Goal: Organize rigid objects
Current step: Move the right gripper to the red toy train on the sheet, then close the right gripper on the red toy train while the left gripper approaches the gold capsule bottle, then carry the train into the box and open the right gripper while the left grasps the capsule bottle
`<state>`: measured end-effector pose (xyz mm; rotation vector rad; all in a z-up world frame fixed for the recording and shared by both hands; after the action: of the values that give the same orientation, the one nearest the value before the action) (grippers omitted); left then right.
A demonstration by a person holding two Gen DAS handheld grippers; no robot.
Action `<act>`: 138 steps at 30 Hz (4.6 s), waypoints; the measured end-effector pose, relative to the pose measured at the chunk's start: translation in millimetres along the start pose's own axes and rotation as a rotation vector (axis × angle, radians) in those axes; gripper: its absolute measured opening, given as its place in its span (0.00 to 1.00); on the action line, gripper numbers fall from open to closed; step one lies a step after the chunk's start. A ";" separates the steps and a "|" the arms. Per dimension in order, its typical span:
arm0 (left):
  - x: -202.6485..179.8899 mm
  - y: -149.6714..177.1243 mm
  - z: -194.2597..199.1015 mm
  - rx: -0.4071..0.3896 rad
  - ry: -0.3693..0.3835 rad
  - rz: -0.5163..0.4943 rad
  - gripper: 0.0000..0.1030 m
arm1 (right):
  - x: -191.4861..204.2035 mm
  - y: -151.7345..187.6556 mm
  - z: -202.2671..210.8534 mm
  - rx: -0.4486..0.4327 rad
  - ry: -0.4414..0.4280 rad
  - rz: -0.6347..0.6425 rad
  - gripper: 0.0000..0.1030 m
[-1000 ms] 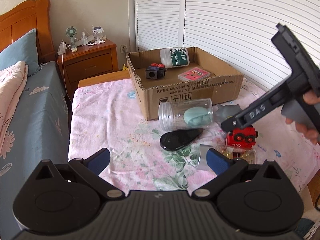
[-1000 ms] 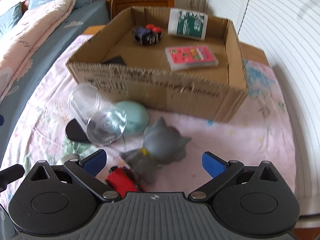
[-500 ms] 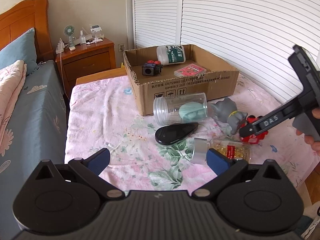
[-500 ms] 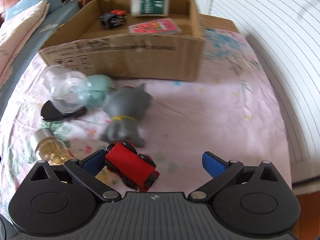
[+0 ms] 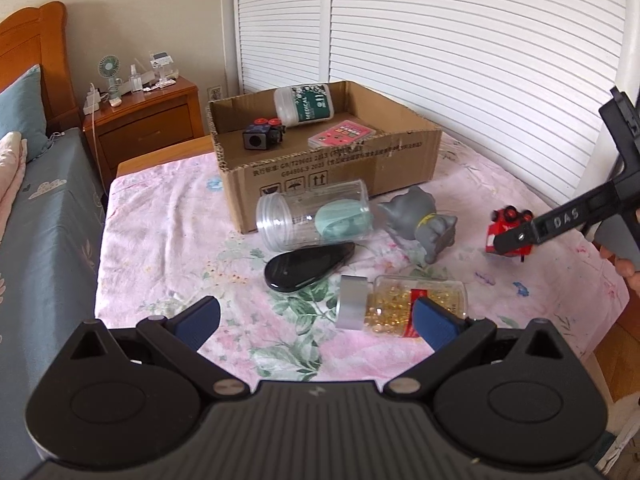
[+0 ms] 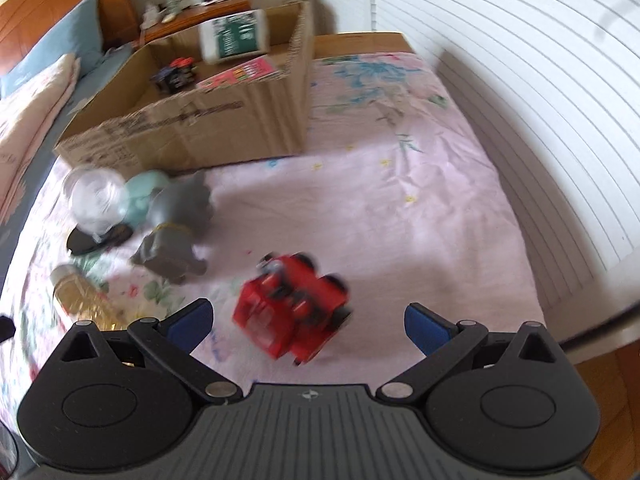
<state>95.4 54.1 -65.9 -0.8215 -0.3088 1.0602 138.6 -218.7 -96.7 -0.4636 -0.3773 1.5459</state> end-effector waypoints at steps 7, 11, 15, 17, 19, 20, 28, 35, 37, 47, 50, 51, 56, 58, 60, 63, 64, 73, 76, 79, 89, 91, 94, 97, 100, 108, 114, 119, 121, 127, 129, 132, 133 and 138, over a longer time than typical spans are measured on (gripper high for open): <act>-13.6 3.1 -11.0 0.034 0.055 -0.014 0.99 | 21.4 13.2 -11.3 -0.046 0.038 0.126 1.00; -17.6 9.3 -23.1 0.059 0.085 0.000 0.99 | 23.5 18.5 -11.2 -0.086 0.049 0.174 1.00; -20.1 14.7 -38.0 0.071 0.124 0.027 0.99 | 21.4 21.4 -9.8 -0.108 0.032 0.190 1.00; -21.6 16.0 -44.6 0.078 0.142 0.045 0.99 | 21.8 23.3 -9.0 -0.122 0.029 0.192 1.00; -24.0 16.4 -51.2 0.081 0.151 0.047 0.99 | 21.5 25.0 -8.4 -0.136 0.024 0.195 1.00; -25.4 16.0 -54.1 0.081 0.147 0.043 0.99 | 21.2 25.7 -8.2 -0.142 0.021 0.199 1.00; -36.1 10.3 -74.7 0.089 0.070 0.006 0.99 | 16.1 30.2 -7.2 -0.186 -0.026 0.258 1.00; -43.1 11.0 -84.8 0.100 0.029 -0.016 0.98 | 15.0 28.4 -8.8 -0.205 -0.067 0.310 1.00; -42.4 12.1 -86.5 0.109 0.030 -0.006 0.98 | 14.5 26.0 -10.4 -0.212 -0.090 0.339 1.00; -40.8 17.6 -88.8 0.126 0.034 0.005 0.99 | 20.9 6.8 -19.5 -0.202 -0.140 0.415 1.00; -39.2 18.7 -87.2 0.123 0.033 0.007 0.99 | 27.3 10.9 -15.2 -0.175 -0.145 0.436 1.00; -38.3 18.6 -86.9 0.122 0.031 0.008 0.99 | 29.6 13.6 -13.3 -0.170 -0.152 0.450 1.00; -34.5 18.3 -86.1 0.121 0.027 0.013 0.99 | 38.1 24.3 -5.7 -0.165 -0.166 0.473 1.00; -34.1 17.8 -86.2 0.120 0.024 0.016 0.99 | 40.1 26.7 -4.0 -0.168 -0.167 0.474 1.00; -33.8 16.9 -86.0 0.121 0.024 0.021 0.99 | 40.1 27.8 -3.5 -0.180 -0.173 0.475 1.00; -35.0 15.7 -83.9 0.110 0.041 0.037 0.97 | 39.1 28.6 -3.5 -0.194 -0.181 0.478 1.00; -35.8 15.1 -83.1 0.106 0.046 0.035 0.96 | 39.0 28.7 -3.5 -0.197 -0.182 0.480 1.00; -40.5 9.0 -80.7 0.094 0.021 0.003 0.90 | 34.4 15.3 -11.0 -0.185 -0.156 0.460 1.00; -40.7 8.5 -80.0 0.094 0.016 -0.002 0.90 | 33.4 12.1 -10.2 -0.190 -0.133 0.460 0.92; -40.1 8.2 -80.1 0.098 0.019 -0.002 0.90 | 33.6 10.1 -7.7 -0.189 -0.144 0.461 0.80; -35.3 6.8 -75.3 0.116 0.043 0.011 0.90 | 33.1 4.5 -3.3 -0.184 -0.104 0.445 0.53; -35.4 6.1 -73.3 0.117 0.047 0.007 0.90 | 32.8 4.9 -2.7 -0.183 -0.094 0.451 0.53; -36.9 4.6 -70.0 0.122 0.055 -0.010 0.90 | 32.6 4.5 -1.6 -0.173 -0.092 0.451 0.53; -38.2 2.4 -65.0 0.133 0.070 -0.020 0.90 | 31.4 3.2 3.2 -0.164 -0.104 0.447 0.53; -36.2 -1.1 -58.3 0.144 0.078 -0.029 0.90 | 31.3 0.8 11.6 -0.167 -0.106 0.459 0.53; -21.1 -18.4 -36.0 0.118 0.061 -0.041 0.90 | 34.5 -28.9 38.2 -0.224 -0.083 0.495 0.53; -6.9 -30.7 -22.9 0.075 0.020 -0.043 0.90 | 40.6 -75.3 61.1 -0.308 -0.096 0.479 0.53; 5.0 -35.2 -16.9 0.055 0.000 -0.035 0.90 | 50.0 -119.0 64.4 -0.345 -0.084 0.467 0.53; 9.2 -35.2 -16.6 0.052 -0.005 -0.028 0.90 | 55.4 -133.4 60.9 -0.351 -0.067 0.474 0.53; 18.2 -33.3 -16.6 0.049 -0.015 -0.013 0.90 | 71.9 -169.0 39.8 -0.326 -0.037 0.488 0.53; 19.7 -32.7 -16.7 0.049 -0.015 -0.010 0.90 | 76.8 -175.0 29.8 -0.299 -0.022 0.497 0.53; 21.0 -32.4 -16.9 0.046 -0.013 -0.007 0.90 | 82.9 -181.2 14.6 -0.253 -0.021 0.485 0.69; 21.3 -32.6 -17.4 0.046 -0.013 -0.006 0.90 | 84.6 -182.9 11.0 -0.250 -0.021 0.472 0.81; 23.6 -35.4 -18.9 0.045 -0.019 -0.002 0.90 | 83.1 -180.6 5.9 -0.246 -0.045 0.403 0.95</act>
<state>140.8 57.7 -56.5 -0.7716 -0.3005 1.0698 290.8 -129.9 -4.4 -0.7301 -0.5362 1.9117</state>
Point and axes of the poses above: each gripper's, at about its wrist camera, not at the fingertips, and z roughly against the way its jaws point, x to its left, y to its underside, the point moved 4 cm from there along -z, roughly the way its jaws point, and after that the axes turned 12 degrees about y, right-handed, at the moved point
